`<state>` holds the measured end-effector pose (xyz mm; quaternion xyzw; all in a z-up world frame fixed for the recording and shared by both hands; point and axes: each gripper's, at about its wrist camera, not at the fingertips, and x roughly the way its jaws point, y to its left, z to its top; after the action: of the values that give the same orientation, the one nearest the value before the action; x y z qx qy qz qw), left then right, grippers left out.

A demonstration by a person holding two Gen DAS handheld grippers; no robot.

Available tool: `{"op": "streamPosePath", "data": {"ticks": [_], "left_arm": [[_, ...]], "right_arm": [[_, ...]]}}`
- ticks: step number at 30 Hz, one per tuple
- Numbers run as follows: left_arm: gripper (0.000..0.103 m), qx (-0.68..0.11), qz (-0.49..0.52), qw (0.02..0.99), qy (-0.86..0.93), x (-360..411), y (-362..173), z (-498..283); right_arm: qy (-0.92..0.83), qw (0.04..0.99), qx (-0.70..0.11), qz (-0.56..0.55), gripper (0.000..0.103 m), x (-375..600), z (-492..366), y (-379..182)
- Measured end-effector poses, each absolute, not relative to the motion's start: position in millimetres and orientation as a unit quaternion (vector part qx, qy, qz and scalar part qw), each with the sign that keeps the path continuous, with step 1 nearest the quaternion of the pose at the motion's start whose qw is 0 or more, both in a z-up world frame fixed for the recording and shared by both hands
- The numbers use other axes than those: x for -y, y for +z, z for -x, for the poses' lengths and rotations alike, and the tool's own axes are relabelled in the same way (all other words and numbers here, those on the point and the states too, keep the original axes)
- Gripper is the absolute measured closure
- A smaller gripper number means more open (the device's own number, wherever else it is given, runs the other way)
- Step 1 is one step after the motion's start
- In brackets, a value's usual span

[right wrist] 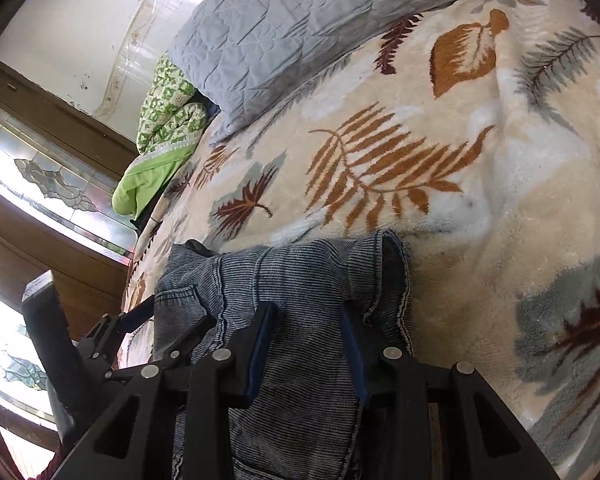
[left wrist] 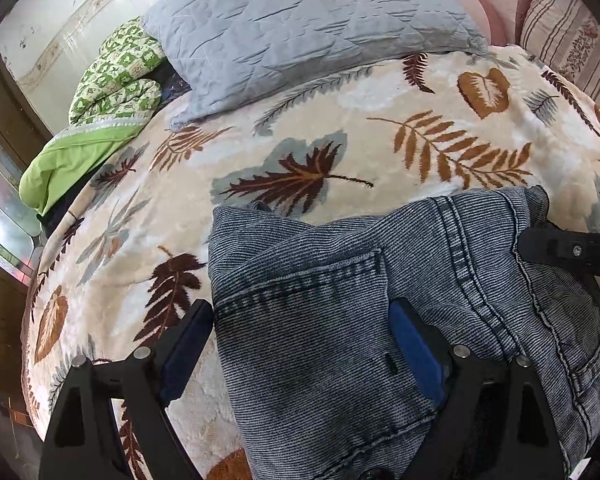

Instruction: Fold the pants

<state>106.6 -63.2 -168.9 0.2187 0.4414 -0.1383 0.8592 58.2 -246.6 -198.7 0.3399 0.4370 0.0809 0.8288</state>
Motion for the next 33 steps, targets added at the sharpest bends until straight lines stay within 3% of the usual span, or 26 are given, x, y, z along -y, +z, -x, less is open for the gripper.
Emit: {"op": "streamPosePath", "data": {"ticks": [12,23,30,33], "left_arm": [[0.013,-0.443,-0.208,0.864,-0.121,50.0,-142.0,-81.1],[0.013,-0.47,-0.149,0.864,-0.107,6.5,-127.3,-45.3],[0.012,-0.5,-0.174,0.841,-0.115,13.9,-153.7,-37.8],[0.005,-0.493,-0.178,0.844,-0.11,12.7,-156.7,-38.4]], "right_arm": [[0.082,0.837,-0.427,-0.331,0.064,243.5,-47.3,-188.9],[0.1,0.867,-0.419,-0.252,0.063,211.7,-21.4,-167.4],[0.077,0.858,-0.443,-0.247,0.063,212.5,0.7,-171.7],[0.071,0.847,-0.461,-0.256,0.064,216.1,6.8,-177.0]]}}
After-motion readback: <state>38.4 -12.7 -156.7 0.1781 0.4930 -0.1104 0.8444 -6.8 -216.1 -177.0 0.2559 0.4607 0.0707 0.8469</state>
